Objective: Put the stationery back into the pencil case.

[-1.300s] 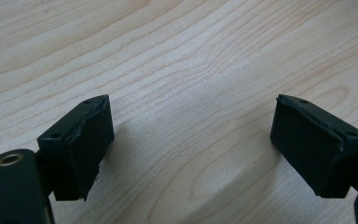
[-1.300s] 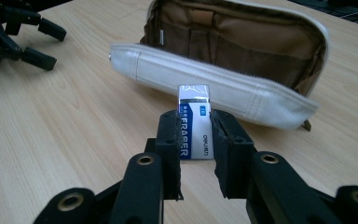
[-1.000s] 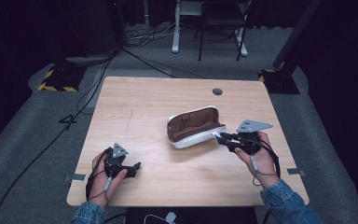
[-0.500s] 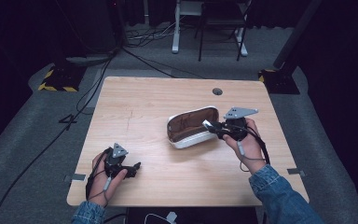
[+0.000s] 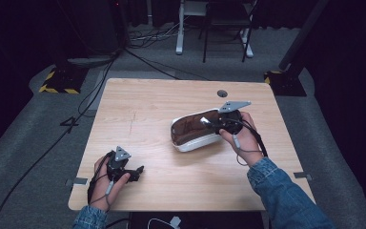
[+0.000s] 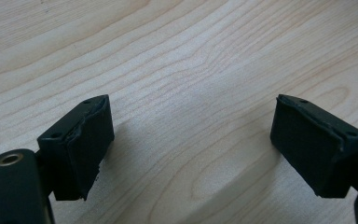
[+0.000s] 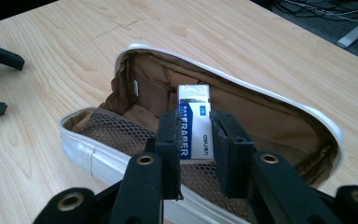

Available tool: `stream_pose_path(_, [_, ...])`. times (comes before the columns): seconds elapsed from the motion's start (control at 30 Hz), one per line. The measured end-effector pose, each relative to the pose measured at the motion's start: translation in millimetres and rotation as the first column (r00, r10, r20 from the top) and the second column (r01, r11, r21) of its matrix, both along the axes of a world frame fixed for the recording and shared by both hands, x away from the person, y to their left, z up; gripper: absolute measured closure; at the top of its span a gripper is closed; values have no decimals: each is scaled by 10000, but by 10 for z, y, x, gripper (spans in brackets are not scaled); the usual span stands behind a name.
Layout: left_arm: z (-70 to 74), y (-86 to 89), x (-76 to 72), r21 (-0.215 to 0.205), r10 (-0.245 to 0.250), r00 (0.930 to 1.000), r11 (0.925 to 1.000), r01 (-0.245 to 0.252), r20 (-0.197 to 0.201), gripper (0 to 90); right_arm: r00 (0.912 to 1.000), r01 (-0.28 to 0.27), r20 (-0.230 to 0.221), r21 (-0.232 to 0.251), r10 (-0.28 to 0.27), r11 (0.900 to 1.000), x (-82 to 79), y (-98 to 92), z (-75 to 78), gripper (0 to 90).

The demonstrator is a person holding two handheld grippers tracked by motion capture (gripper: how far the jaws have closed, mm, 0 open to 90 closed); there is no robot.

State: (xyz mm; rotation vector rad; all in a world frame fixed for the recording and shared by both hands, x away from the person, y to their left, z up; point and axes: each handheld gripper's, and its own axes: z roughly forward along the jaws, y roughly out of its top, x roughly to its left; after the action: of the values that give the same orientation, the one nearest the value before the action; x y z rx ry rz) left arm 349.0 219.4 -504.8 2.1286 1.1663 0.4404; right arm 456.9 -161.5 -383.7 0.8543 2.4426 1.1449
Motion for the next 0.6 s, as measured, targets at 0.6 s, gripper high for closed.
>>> stream_pose_path(0.6, [1,2,2,6,-23,10000,10000,23,-11,137,9982,-103,-587,-469,75,9988,209,245,-249,737])
